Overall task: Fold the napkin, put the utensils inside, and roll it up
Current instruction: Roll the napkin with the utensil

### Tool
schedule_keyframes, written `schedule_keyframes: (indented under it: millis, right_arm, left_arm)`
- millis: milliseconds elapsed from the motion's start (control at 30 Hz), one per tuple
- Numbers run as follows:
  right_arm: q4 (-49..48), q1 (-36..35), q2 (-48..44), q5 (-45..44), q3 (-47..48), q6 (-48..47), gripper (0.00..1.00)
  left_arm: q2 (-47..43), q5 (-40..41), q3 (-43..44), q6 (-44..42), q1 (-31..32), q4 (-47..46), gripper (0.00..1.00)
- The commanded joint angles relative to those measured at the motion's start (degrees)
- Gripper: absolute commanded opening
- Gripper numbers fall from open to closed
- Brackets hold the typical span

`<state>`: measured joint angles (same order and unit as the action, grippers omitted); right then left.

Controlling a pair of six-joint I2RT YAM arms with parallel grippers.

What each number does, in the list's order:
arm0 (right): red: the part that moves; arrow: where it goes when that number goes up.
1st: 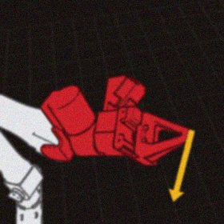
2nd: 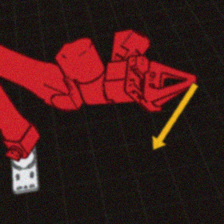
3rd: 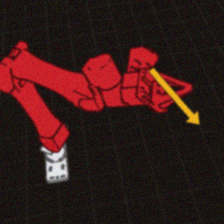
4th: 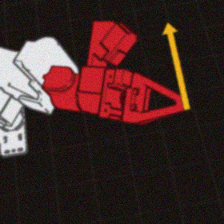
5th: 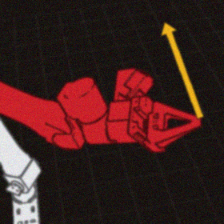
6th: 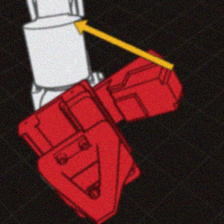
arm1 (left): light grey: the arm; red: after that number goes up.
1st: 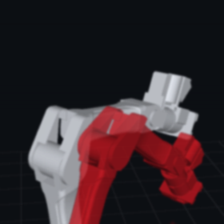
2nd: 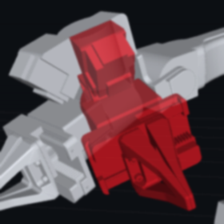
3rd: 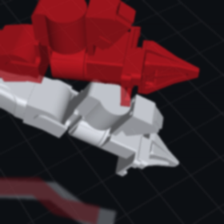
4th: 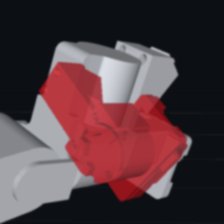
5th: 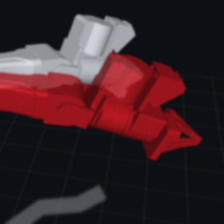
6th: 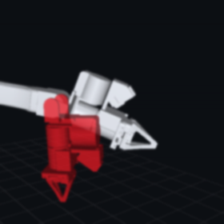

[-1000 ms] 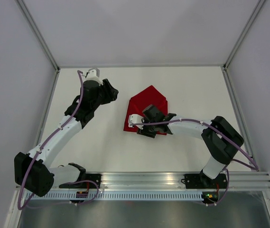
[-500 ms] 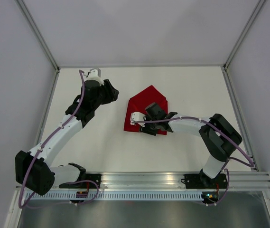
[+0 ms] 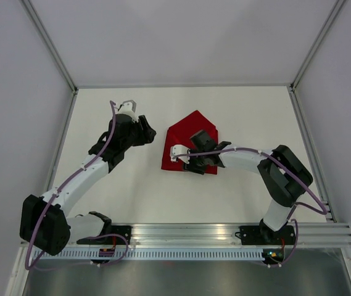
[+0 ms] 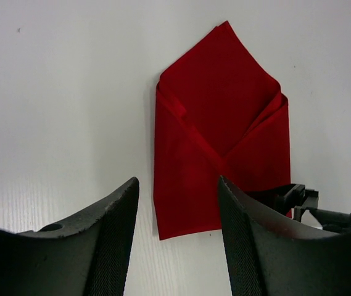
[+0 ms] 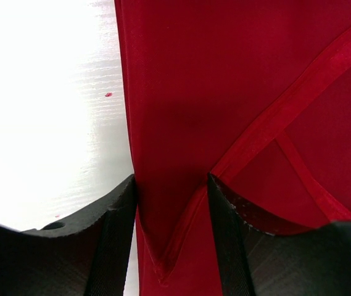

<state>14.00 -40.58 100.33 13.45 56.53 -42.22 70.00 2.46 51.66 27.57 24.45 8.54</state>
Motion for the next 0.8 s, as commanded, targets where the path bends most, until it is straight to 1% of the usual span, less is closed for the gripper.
schedule_keyframes:
  millis: [0, 233, 300, 467, 567, 600, 633, 700, 767]
  right_arm:
    - [5.42, 0.50, 3.02, 2.54, -0.28, -1.82, 0.55]
    - [5.69, 0.94, 5.22, 3.15, -0.02, -1.64, 0.48]
    - [7.62, 1.20, 6.01, 3.77, 1.20, -1.64, 0.46]
    - [10.25, 1.55, 7.24, 5.09, 2.18, -1.99, 0.40]
    - [11.66, 2.17, 8.03, 6.23, 2.88, -1.99, 0.37]
    - [11.93, 2.34, 8.30, 6.50, 3.23, -1.99, 0.36]
    - [12.28, 2.69, 8.47, 6.76, 3.41, -1.91, 0.34]
    - [13.51, 3.48, 9.17, 7.81, 4.19, -1.99, 0.33]
    - [14.99, 4.01, 9.88, 8.60, 4.81, -2.08, 0.31]
  left_arm:
    - [-2.23, -2.20, -2.96, -3.31, -0.10, -3.61, 0.60]
    - [-3.99, -4.48, -9.55, -4.80, 1.04, -12.57, 0.62]
    - [-4.08, -5.01, -10.17, -5.33, 2.09, -14.95, 0.63]
    - [-4.60, -2.72, -11.93, -8.67, 5.95, -18.72, 0.63]
    - [-5.57, -0.44, -13.95, -10.34, 7.19, -20.74, 0.62]
    - [-6.10, 0.08, -14.74, -10.78, 7.45, -22.75, 0.62]
    - [-7.84, 0.70, -16.83, -11.05, 7.63, -24.17, 0.62]
    - [-9.87, 1.40, -20.00, -11.49, 7.90, -27.85, 0.60]
    - [-13.20, 1.85, -22.03, -11.84, 8.25, -29.53, 0.59]
